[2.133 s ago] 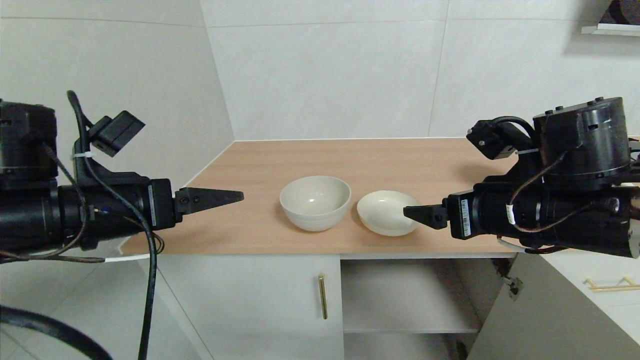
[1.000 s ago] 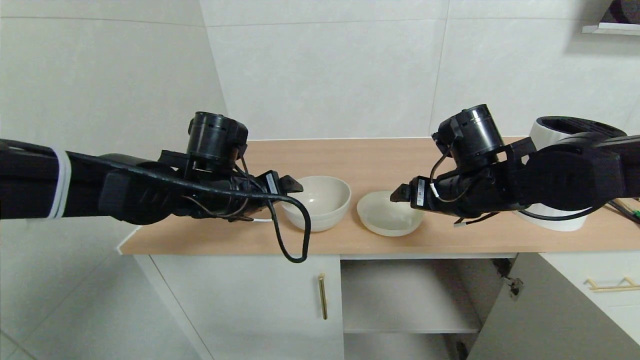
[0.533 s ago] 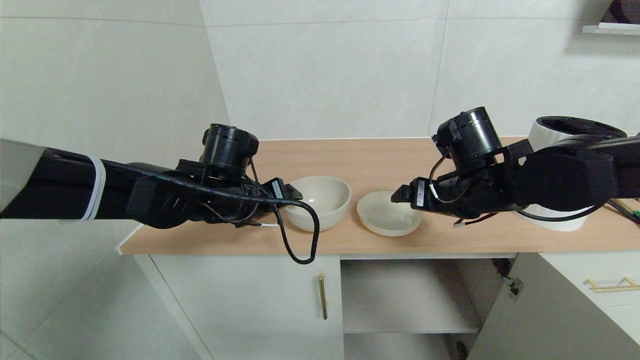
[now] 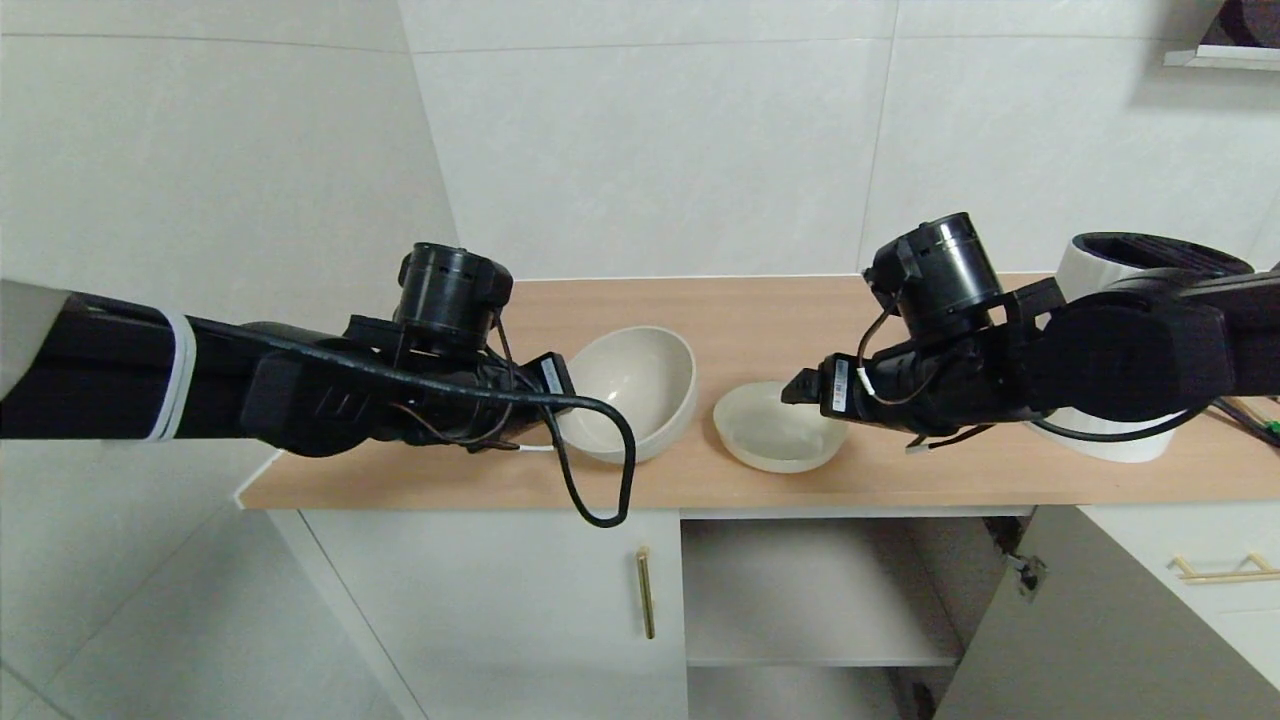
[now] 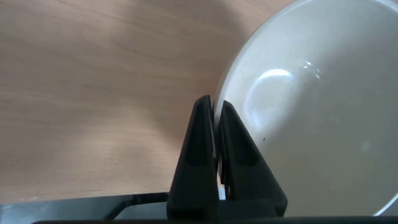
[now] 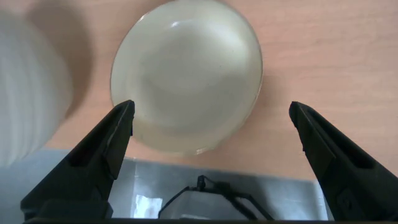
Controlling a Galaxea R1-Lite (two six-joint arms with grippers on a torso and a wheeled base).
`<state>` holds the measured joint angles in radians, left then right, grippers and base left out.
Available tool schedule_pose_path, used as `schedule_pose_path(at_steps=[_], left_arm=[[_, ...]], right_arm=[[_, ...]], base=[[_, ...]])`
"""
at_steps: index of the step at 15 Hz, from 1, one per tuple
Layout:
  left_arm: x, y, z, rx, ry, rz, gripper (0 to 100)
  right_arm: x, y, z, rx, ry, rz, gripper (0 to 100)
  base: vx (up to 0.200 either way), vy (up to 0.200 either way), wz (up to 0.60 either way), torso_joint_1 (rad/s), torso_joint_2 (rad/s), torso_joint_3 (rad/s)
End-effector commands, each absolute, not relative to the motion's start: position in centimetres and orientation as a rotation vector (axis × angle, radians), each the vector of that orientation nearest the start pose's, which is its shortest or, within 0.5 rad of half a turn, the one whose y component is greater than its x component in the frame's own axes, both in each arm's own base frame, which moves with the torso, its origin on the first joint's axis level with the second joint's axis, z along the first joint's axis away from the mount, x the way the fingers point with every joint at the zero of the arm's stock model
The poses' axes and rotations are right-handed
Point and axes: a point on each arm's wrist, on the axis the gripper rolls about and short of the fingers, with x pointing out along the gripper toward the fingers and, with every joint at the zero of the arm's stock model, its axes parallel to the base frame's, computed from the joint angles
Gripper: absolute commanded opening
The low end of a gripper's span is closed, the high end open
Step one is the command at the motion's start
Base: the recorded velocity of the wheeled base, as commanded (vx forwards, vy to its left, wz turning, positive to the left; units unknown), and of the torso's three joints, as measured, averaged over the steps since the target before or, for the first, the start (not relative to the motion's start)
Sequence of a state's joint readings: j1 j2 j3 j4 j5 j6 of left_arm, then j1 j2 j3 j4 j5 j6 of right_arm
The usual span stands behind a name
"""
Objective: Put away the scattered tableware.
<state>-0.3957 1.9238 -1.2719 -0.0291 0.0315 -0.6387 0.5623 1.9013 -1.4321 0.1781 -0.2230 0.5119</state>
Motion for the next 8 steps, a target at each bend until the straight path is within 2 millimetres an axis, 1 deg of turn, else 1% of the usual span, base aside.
schedule_pose_path(at_steps=[1, 3, 6, 8], left_arm=[[33.7, -14.0, 18.5, -0.485, 0.679, -0.152, 0], [33.3, -13.8, 19.2, -0.49, 0.663, -0.161, 0], [32.9, -13.8, 19.4, -0.489, 0.659, -0.166, 0], [32.9, -13.8, 19.3, -0.489, 0.661, -0.166, 0]], right_arm=[[32.3, 19.5, 20.1, 0.229, 0.675, 0.136, 100], [33.2, 19.9, 18.8, 0.195, 0.674, 0.076, 100], [34.4, 20.4, 17.1, 0.139, 0.653, -0.038, 100], [34.7, 20.5, 16.5, 0.12, 0.657, -0.059, 100]], base=[[0.0, 0.0, 0.0, 0.0, 0.0, 0.0], [0.0, 0.0, 0.0, 0.0, 0.0, 0.0], [0.0, 0.0, 0.0, 0.0, 0.0, 0.0], [0.0, 0.0, 0.0, 0.0, 0.0, 0.0]])
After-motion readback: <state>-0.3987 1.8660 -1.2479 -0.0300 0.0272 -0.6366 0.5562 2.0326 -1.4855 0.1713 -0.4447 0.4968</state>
